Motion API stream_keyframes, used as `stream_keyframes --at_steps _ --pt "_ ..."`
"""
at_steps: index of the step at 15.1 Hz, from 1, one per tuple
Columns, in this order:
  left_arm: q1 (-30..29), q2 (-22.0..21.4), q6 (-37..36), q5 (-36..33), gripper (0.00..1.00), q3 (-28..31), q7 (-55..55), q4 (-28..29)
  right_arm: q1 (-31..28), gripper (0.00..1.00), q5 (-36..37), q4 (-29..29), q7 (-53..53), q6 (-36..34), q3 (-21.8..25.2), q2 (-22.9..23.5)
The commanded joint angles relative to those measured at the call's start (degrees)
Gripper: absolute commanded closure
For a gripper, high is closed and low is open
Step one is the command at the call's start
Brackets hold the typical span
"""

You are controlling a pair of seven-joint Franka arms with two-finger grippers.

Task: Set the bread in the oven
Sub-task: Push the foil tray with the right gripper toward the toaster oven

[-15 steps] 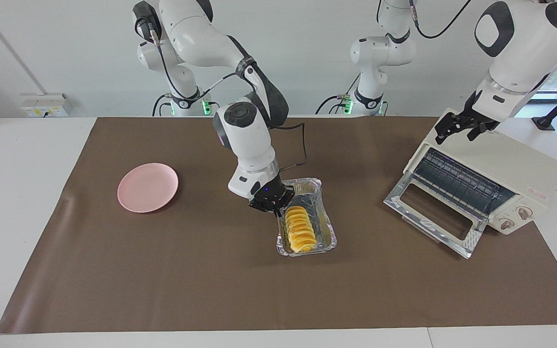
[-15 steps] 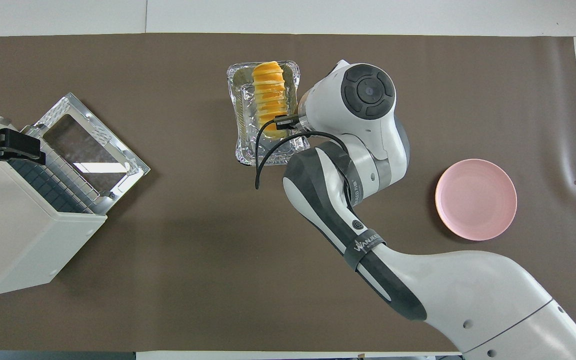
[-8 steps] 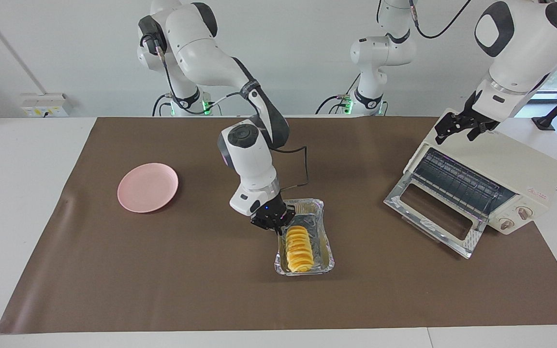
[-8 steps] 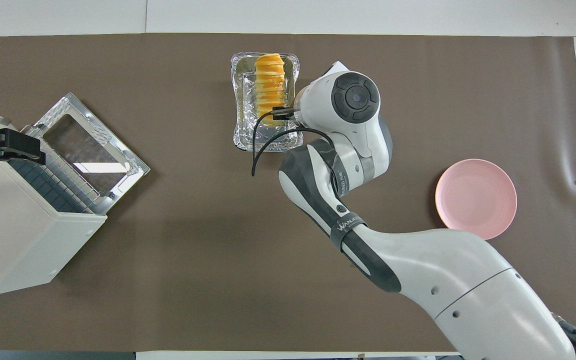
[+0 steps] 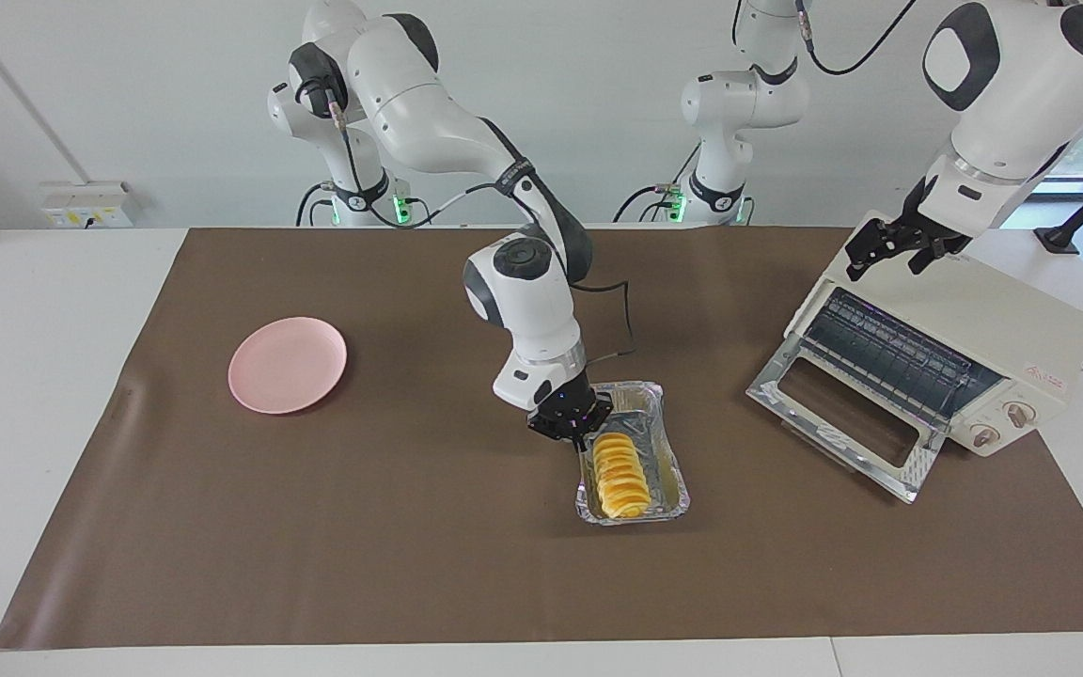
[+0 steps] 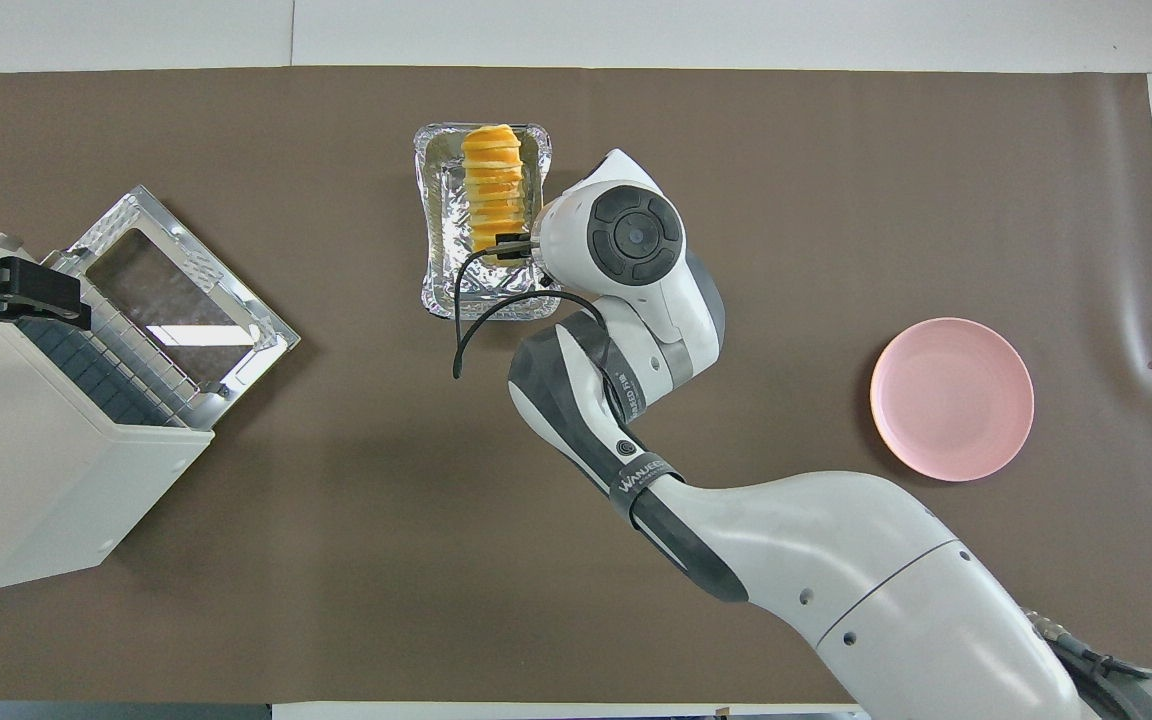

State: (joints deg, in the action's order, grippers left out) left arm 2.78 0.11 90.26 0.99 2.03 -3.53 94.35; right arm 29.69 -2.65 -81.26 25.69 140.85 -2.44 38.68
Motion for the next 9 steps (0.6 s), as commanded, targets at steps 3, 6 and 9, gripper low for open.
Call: stream_keyframes --at_steps 3,6,9 --pt "0.5 -1.3 -0.3 -0.9 0.0 0.3 0.2 0.9 -0.2 0.97 1.4 -0.2 1.7 1.5 -0.1 0.8" --pt "0.5 -1.3 -0.3 -0.9 0.0 0.3 0.2 1.0 0.2 0.21 2.9 -1.1 1.8 1.3 -0.1 0.6" --pt "0.5 -1.3 -0.3 -0.9 0.0 0.3 0.2 0.9 1.1 0.0 5.5 -0.7 1.8 0.1 0.0 0.3"
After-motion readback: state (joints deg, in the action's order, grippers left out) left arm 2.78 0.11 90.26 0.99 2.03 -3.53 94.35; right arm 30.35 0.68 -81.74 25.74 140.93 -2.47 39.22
